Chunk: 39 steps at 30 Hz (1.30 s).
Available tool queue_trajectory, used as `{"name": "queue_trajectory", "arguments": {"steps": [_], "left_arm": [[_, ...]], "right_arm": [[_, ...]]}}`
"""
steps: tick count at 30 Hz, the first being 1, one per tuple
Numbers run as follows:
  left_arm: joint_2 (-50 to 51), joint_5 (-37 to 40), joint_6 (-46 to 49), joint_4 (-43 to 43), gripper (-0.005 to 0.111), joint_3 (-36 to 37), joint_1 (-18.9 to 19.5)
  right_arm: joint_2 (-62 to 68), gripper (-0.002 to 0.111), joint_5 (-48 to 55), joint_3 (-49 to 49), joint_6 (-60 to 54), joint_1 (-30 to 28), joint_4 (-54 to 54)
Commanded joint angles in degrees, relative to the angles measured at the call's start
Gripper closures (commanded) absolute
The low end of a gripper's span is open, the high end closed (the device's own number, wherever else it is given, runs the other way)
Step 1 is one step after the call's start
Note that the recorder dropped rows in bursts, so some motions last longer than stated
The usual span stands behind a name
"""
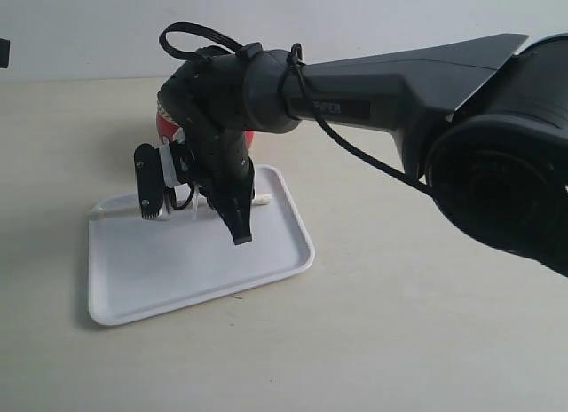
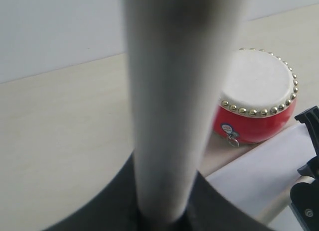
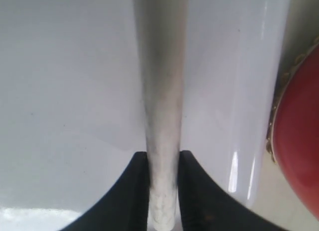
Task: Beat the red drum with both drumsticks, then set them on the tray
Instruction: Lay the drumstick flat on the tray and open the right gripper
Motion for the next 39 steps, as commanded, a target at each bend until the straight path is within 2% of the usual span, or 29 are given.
{"name": "queue_trajectory", "arguments": {"steps": [1, 12, 14, 22, 25, 33, 39], "left_arm": [[-0.4, -0.6, -0.1, -0.4, 0.107, 0.3, 0.1], [-0.4, -0.6, -0.1, -1.2, 0.107, 0.3, 0.1], [-0.4, -0.6, -0.1, -1.3, 0.107, 0.3, 0.1], [-0.4, -0.6, -0.1, -1.5, 0.107, 0.3, 0.1], [-0.4, -0.6, -0.1, -1.5, 0.107, 0.3, 0.1], [-0.1, -1.1, -0.3, -4.3, 0.107, 0.3, 0.1], [1.6, -3.1, 0.0, -6.2, 0.107, 0.9, 1.5]], "right_arm": [[0.3, 0.108, -0.2, -0.4, -0.1, 0.1, 0.3], [0.3, 0.107, -0.2, -0.4, 0.5, 0.1, 0.9], [0.3, 0.103, -0.2, -0.4, 0.6, 0.1, 0.9], [0.3, 0.074, -0.2, -0.4, 1.5, 0.1, 0.9], [0.3, 0.069, -0.2, -0.4, 2.0, 0.1, 0.5], [-2.4, 0.065, -0.2, -0.4, 11.0, 0.1, 1.2], [-7.8, 0.065, 0.1, -0.4, 12.4, -0.3, 11.0]]}}
